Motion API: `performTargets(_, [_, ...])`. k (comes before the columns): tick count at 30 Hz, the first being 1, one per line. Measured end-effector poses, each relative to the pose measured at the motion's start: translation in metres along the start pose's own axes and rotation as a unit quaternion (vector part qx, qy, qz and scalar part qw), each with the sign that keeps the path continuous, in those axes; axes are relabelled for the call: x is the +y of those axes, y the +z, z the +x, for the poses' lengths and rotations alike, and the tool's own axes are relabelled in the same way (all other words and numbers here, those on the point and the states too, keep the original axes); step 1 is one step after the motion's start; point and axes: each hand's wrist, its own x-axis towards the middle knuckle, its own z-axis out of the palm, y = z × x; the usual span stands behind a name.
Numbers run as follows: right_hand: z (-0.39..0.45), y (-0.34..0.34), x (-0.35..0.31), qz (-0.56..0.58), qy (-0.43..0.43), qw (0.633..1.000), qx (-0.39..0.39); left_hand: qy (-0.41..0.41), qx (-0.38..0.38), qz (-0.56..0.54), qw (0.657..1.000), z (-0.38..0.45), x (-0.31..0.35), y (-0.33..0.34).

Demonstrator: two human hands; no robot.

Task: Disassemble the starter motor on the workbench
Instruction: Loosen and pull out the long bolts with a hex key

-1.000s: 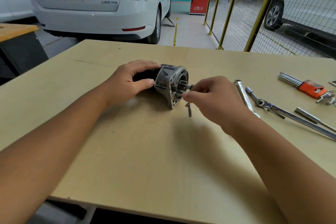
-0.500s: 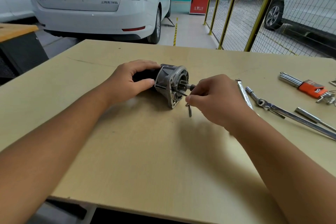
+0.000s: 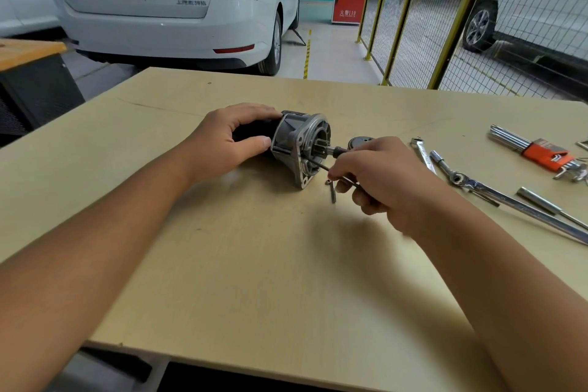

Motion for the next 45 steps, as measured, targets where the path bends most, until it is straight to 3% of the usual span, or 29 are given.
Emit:
performTargets(7, [0.000,-0.002,0.000,-0.008,0.048,0.996,-0.077,0.000,0.000,-0.001,1.000,0.000,0.000,0.000])
performTargets(12, [0.003,-0.006,0.001,0.046,0.103,0.985,-0.128,-0.001,0.000,0.000,1.000,0.000,0.000,0.000])
performTargets(29, [0.008,-0.016,0.005,0.105,0.137,0.959,-0.223,0.001,-0.002,-0.003,1.000,0.002,-0.004,0.000])
performTargets(37, [0.009,-0.011,0.009,0.085,0.089,0.980,-0.160,0.002,-0.003,0.000,1.000,0.002,-0.003,0.000])
performTargets(45, [0.008,0.000,0.012,-0.037,-0.097,0.995,0.014,-0.002,-0.008,0.000,1.000,0.001,-0.003,0.000])
